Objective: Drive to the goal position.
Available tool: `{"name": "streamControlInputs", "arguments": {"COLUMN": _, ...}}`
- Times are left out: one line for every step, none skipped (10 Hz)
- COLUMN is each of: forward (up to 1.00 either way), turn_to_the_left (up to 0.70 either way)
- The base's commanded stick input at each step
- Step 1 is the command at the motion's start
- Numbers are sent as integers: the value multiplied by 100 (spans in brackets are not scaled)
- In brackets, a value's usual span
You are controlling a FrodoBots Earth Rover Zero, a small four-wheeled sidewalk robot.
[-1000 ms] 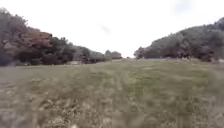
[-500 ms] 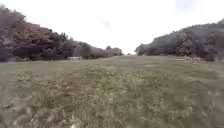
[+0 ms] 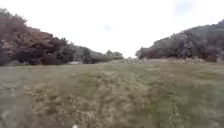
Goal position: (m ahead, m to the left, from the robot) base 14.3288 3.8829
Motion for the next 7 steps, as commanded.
{"name": "streamControlInputs", "arguments": {"forward": 100, "turn_to_the_left": 0}}
{"name": "streamControlInputs", "arguments": {"forward": 100, "turn_to_the_left": 0}}
{"name": "streamControlInputs", "arguments": {"forward": 100, "turn_to_the_left": 0}}
{"name": "streamControlInputs", "arguments": {"forward": 100, "turn_to_the_left": 0}}
{"name": "streamControlInputs", "arguments": {"forward": 100, "turn_to_the_left": 0}}
{"name": "streamControlInputs", "arguments": {"forward": 100, "turn_to_the_left": 0}}
{"name": "streamControlInputs", "arguments": {"forward": 100, "turn_to_the_left": 0}}
